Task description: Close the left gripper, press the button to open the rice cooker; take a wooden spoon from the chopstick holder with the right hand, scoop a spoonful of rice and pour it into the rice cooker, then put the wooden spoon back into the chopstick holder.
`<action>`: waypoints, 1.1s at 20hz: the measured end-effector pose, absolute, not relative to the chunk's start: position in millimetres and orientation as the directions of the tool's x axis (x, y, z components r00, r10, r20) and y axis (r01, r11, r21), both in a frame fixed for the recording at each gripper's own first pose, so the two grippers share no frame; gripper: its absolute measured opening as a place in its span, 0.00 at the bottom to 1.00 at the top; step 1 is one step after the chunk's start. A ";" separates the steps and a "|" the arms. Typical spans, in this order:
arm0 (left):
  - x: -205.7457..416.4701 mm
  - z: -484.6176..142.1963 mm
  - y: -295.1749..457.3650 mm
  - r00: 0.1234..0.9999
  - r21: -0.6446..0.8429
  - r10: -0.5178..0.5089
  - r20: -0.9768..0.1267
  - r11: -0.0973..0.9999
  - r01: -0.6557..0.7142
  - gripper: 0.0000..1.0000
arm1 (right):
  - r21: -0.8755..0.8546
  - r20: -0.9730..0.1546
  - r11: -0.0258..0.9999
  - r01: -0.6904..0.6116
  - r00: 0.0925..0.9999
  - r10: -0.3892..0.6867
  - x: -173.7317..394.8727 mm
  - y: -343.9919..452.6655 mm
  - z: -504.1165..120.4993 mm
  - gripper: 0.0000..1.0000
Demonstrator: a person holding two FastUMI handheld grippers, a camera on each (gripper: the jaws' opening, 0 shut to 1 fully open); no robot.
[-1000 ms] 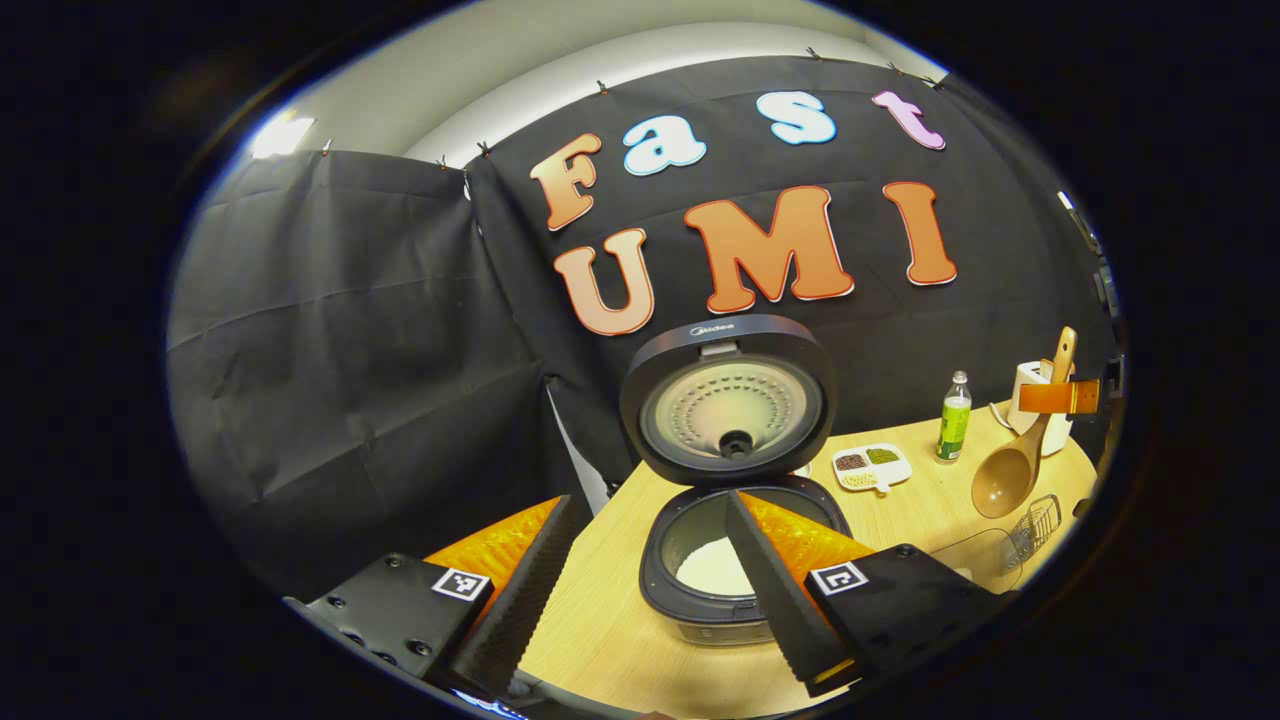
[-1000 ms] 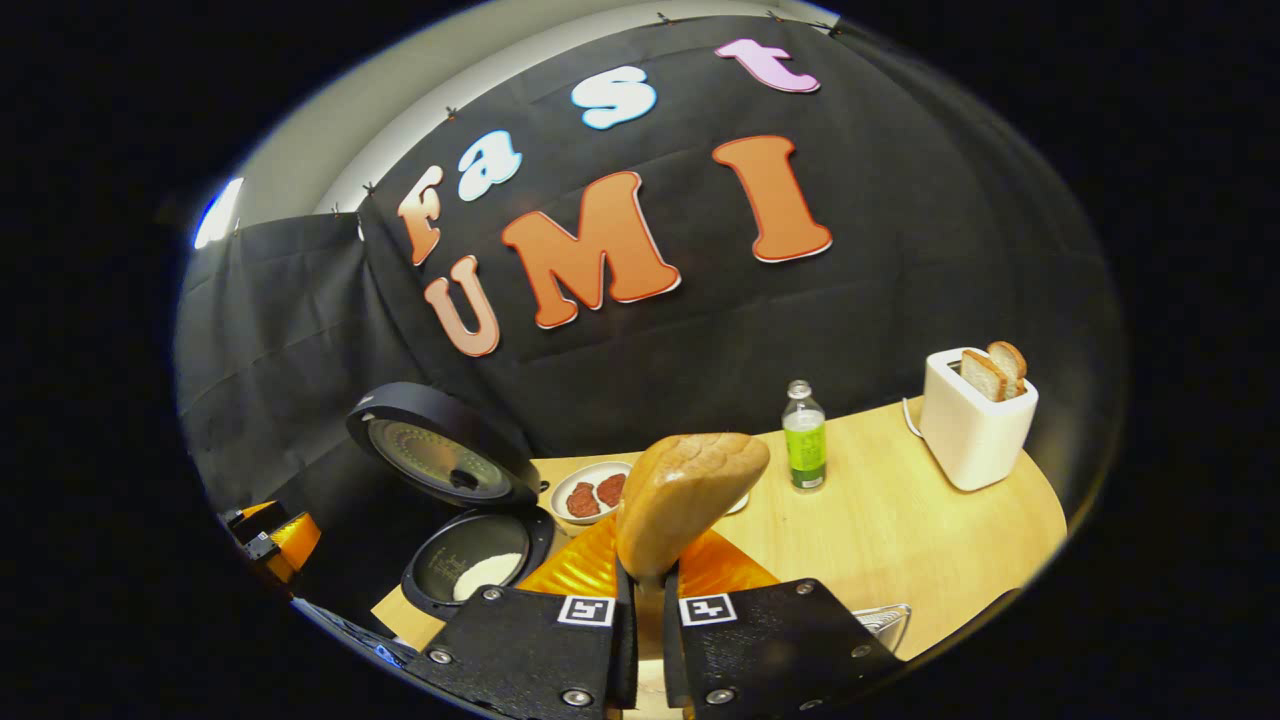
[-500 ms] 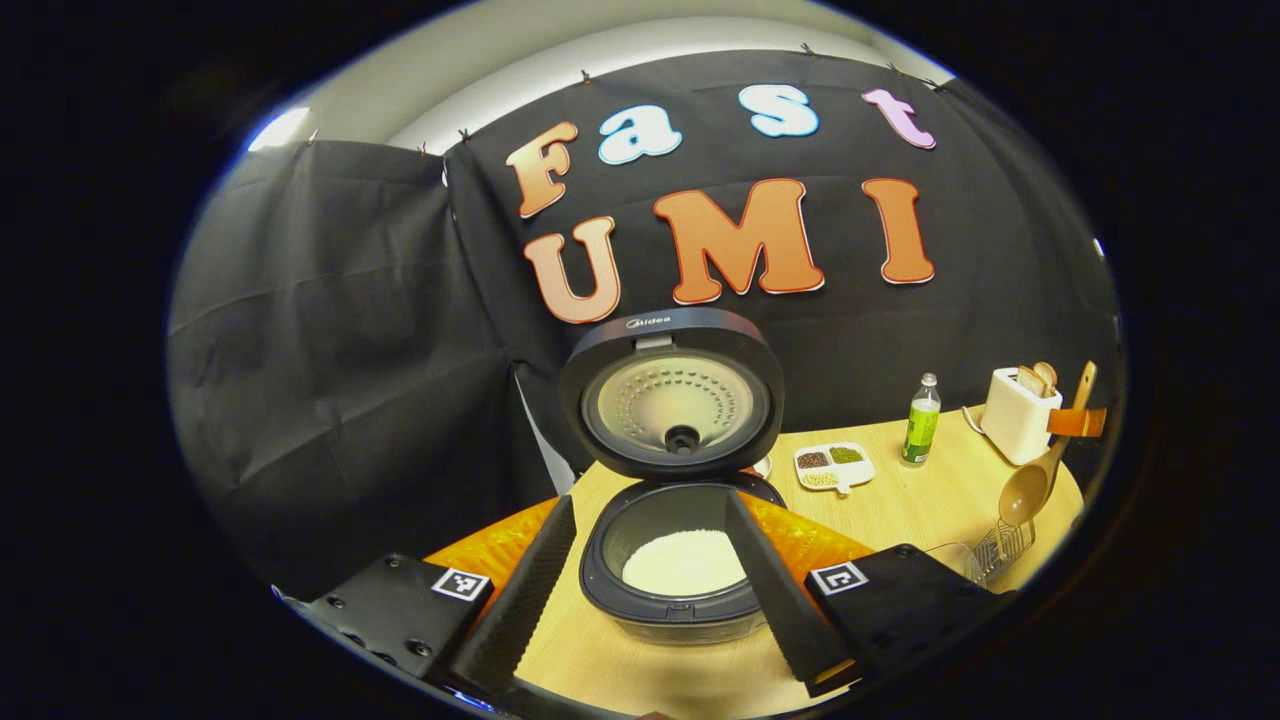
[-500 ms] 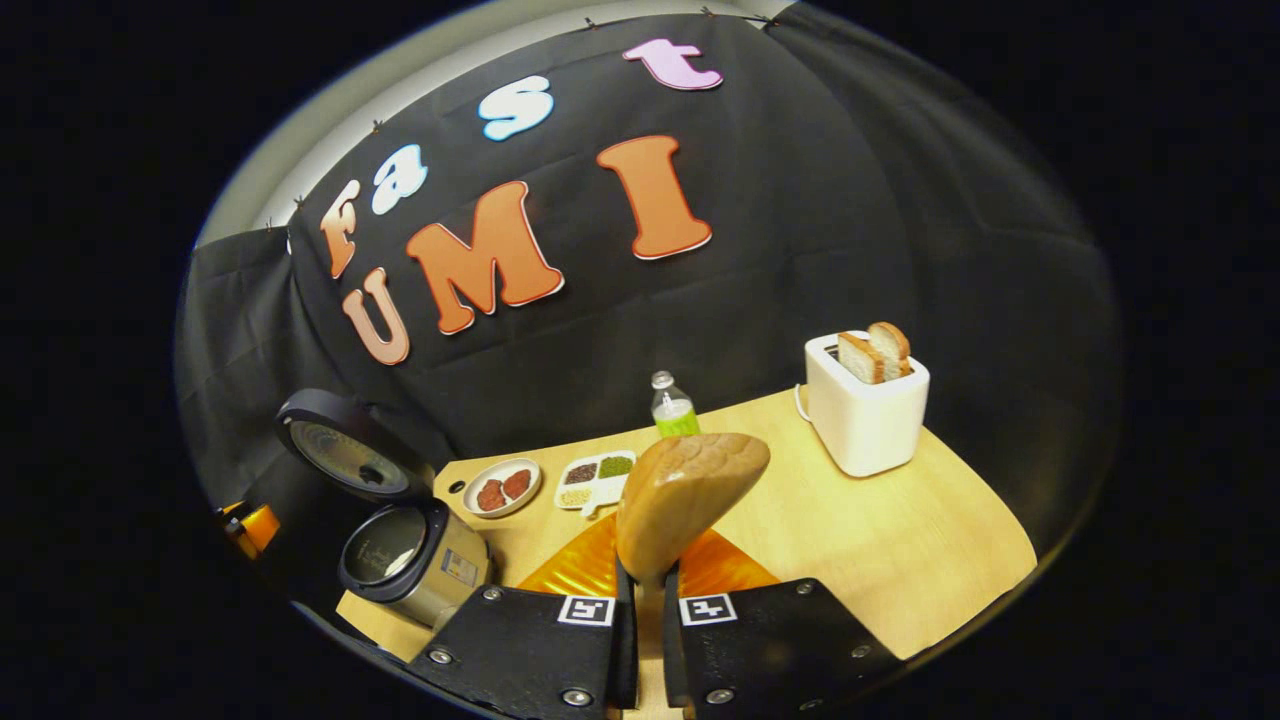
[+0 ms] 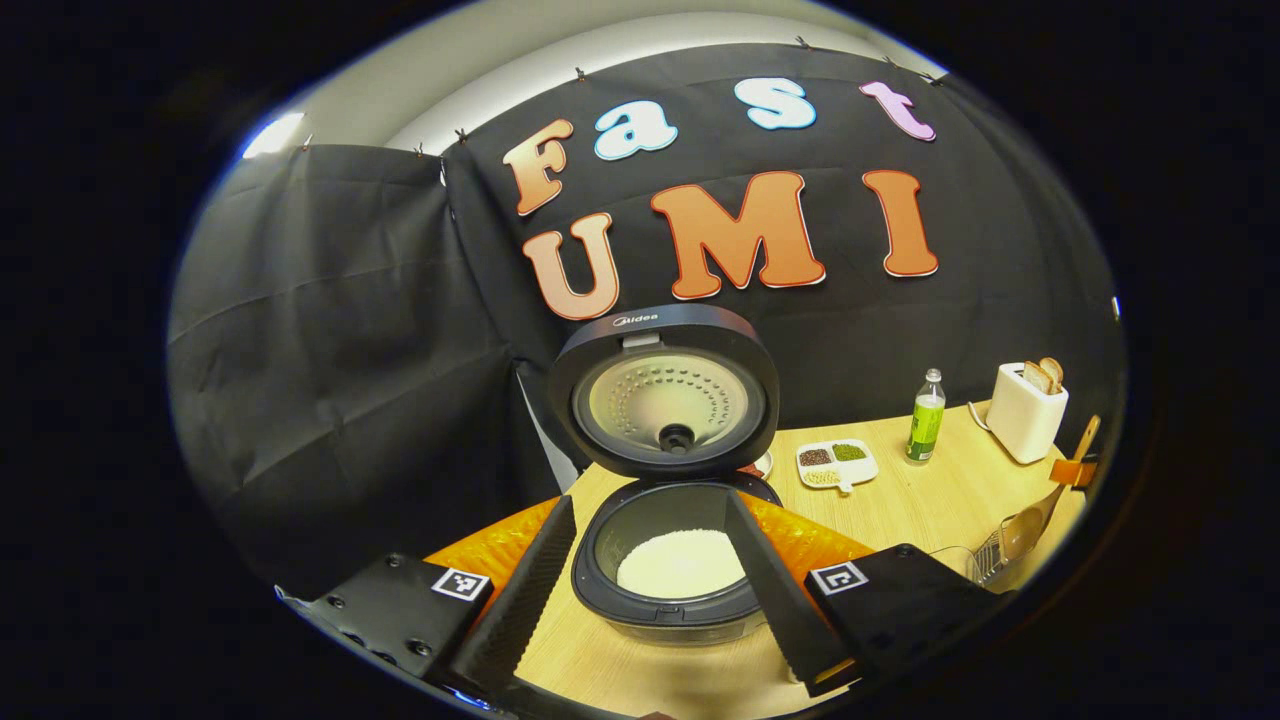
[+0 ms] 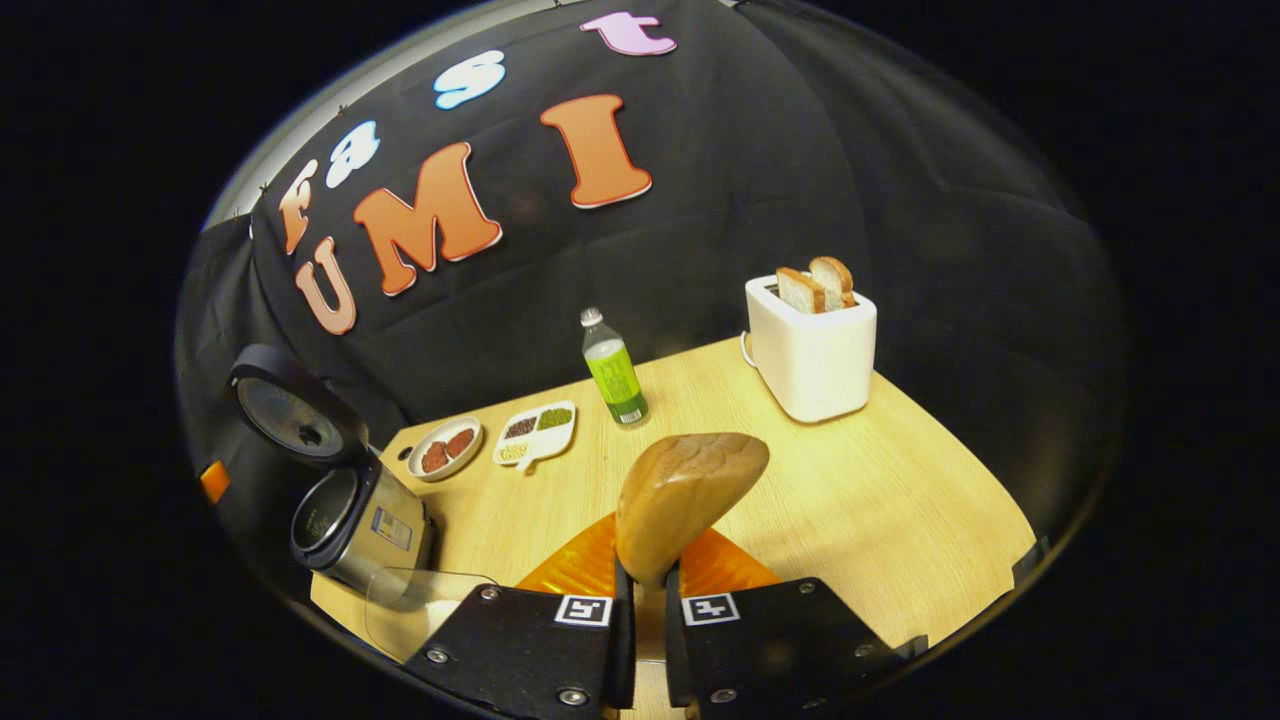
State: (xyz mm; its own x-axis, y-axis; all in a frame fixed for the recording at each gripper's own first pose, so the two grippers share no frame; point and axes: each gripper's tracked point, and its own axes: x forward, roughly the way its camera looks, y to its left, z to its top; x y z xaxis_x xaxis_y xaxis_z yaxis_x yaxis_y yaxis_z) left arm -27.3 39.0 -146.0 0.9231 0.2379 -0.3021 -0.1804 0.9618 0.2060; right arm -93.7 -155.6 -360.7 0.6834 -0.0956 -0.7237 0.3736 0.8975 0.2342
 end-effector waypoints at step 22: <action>99.7 -13.4 97.7 0.955 0.060 0.180 -0.235 0.984 -0.170 1.00 | 0.107 -0.721 0.909 0.402 0.661 -0.207 -94.9 -200.9 -289.2 0.83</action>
